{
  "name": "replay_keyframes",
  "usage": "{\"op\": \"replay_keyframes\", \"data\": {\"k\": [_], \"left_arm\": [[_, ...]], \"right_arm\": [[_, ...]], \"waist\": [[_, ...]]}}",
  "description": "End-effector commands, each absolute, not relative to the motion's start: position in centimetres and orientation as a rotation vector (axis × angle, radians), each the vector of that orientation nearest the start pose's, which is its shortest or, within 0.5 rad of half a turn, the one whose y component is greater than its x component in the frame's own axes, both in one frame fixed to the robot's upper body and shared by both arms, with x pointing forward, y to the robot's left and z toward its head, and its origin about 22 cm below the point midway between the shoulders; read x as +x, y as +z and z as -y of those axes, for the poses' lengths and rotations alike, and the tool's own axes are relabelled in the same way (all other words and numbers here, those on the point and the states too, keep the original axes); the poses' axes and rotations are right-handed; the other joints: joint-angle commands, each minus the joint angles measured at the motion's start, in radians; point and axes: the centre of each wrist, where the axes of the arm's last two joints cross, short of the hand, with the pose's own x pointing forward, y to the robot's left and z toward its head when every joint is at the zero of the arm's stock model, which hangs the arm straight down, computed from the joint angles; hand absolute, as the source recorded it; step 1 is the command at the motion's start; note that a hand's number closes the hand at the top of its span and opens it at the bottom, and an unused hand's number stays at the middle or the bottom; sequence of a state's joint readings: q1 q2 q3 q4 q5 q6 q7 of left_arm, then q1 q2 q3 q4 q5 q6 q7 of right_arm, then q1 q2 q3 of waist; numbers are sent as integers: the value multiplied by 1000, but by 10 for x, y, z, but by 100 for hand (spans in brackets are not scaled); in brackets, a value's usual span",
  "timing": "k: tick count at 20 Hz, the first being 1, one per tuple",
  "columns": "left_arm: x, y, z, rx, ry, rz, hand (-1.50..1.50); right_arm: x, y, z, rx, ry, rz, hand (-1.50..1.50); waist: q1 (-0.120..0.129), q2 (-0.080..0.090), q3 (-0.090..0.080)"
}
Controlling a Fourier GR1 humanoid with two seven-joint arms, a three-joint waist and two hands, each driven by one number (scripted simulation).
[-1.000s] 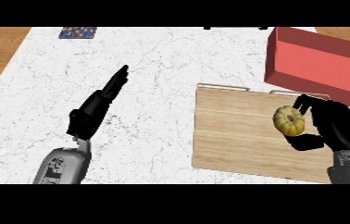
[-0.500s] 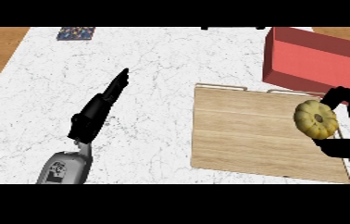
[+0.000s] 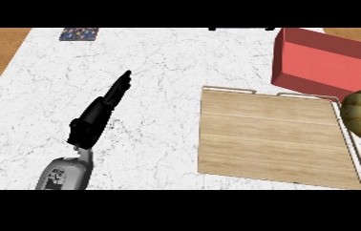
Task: Pick the squash from the tray and place it in the cardboard box
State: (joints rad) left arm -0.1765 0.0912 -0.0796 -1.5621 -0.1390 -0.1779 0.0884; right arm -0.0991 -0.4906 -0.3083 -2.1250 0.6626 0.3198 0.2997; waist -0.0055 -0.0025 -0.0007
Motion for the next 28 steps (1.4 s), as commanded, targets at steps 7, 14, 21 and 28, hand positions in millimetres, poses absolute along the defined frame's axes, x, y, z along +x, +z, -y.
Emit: {"op": "replay_keyframes", "data": {"k": [7, 14, 21, 28], "left_arm": [[280, 37, -209, -44, -441, 1597, 0], [278, 32, -195, -56, -476, 1609, 0], [284, 64, -201, -55, -471, 1597, 0], [283, 49, -196, -57, -461, 1609, 0]], "right_arm": [[258, 245, 337, -1312, 587, 1469, 150], [302, 244, 378, -1269, 557, 1476, 150], [334, 249, 386, -1282, 500, 1462, 150], [365, 216, 418, -1365, 597, 1347, 150]], "waist": [[15, 4, 0], [19, 6, 1], [16, 4, 1], [26, 8, 1]]}}
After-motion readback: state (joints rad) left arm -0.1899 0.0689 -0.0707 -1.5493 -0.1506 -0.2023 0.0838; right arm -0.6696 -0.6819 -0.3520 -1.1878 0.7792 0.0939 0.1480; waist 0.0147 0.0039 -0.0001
